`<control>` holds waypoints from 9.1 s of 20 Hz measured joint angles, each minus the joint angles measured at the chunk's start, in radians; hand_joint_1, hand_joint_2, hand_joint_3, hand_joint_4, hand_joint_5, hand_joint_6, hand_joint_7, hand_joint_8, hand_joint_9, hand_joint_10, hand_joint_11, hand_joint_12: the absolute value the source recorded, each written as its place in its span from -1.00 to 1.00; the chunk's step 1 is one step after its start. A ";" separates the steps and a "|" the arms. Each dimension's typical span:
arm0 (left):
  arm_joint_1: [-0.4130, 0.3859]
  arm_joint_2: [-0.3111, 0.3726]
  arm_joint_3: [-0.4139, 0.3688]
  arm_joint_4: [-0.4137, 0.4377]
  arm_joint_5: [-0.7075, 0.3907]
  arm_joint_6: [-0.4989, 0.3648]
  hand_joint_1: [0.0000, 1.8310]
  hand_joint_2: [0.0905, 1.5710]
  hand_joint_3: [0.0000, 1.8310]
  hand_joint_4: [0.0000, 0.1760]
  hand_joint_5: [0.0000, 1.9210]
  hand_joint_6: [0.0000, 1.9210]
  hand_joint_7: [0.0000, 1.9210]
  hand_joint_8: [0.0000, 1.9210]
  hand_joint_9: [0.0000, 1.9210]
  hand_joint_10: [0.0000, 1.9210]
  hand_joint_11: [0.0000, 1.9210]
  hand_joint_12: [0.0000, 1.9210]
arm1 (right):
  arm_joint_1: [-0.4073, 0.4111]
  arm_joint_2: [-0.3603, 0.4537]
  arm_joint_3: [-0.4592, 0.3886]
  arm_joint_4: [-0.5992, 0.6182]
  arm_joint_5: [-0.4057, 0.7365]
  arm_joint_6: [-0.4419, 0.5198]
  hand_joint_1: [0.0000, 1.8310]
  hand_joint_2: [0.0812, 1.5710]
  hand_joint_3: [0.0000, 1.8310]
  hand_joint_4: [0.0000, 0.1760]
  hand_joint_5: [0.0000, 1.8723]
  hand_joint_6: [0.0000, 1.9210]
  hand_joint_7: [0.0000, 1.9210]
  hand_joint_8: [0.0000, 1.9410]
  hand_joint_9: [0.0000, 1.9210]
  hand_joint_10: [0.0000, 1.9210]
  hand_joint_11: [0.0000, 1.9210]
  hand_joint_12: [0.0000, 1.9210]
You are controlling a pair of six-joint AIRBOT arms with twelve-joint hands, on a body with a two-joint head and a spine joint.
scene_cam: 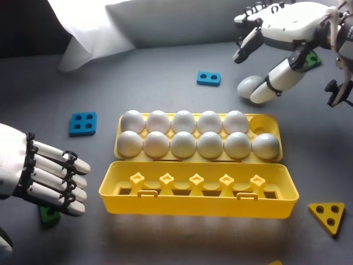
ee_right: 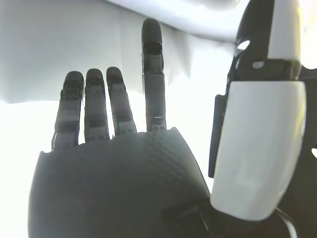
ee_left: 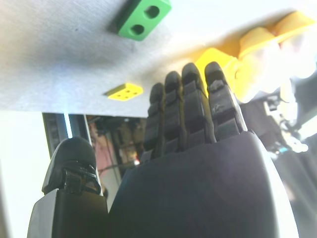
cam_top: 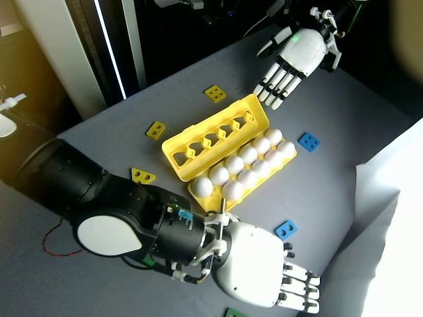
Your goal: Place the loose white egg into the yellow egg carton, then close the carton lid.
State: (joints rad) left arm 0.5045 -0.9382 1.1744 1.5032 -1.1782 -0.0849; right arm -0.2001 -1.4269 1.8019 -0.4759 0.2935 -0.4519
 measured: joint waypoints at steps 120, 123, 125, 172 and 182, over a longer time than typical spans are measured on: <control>-0.012 -0.007 -0.008 0.026 0.018 0.009 -1.00 0.64 -1.00 -1.00 -0.66 -1.00 -0.68 -1.00 -0.74 -1.00 -1.00 -0.69 | 0.047 0.197 -0.317 -0.563 -0.013 0.526 0.19 0.23 -1.00 1.00 0.33 -0.47 -0.73 -1.00 -0.95 -1.00 -1.00 -1.00; -0.013 -0.007 -0.008 0.027 0.018 0.009 -1.00 0.63 -1.00 -1.00 -0.66 -1.00 -0.69 -1.00 -0.76 -1.00 -1.00 -0.73 | 0.039 0.197 -0.319 -0.561 -0.014 0.519 0.01 0.03 -1.00 0.25 0.13 -0.96 -0.77 -1.00 -0.96 -1.00 -1.00 -1.00; -0.013 -0.007 -0.012 0.027 0.018 0.009 -1.00 0.63 -1.00 -1.00 -0.66 -1.00 -0.68 -1.00 -0.76 -1.00 -1.00 -0.74 | 0.034 0.197 -0.319 -0.561 -0.020 0.511 -0.04 -0.02 -1.00 0.39 0.10 -0.99 -0.77 -1.00 -0.96 -1.00 -1.00 -1.00; -0.010 -0.018 -0.139 0.012 0.154 -0.079 -1.00 0.64 -1.00 -1.00 -0.66 -1.00 -0.70 -1.00 -0.76 -1.00 -1.00 -0.70 | 0.092 0.892 -0.811 -0.814 0.226 0.768 -0.71 -0.08 -1.00 0.62 -0.82 -1.00 -0.99 -1.00 -1.00 -1.00 -1.00 -1.00; -0.070 -0.018 -0.102 -0.008 0.137 -0.143 -1.00 0.62 -1.00 -1.00 -0.69 -1.00 -0.71 -1.00 -0.76 -1.00 -1.00 -0.68 | 0.160 0.882 -0.836 -0.814 0.120 0.817 -0.75 -0.07 -1.00 -1.00 -1.00 -1.00 -1.00 -1.00 -1.00 -1.00 -1.00 -1.00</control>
State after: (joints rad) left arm 0.4347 -0.9558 1.0721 1.4948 -1.0416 -0.2279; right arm -0.0402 -0.5446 0.9657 -1.2903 0.4137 0.3649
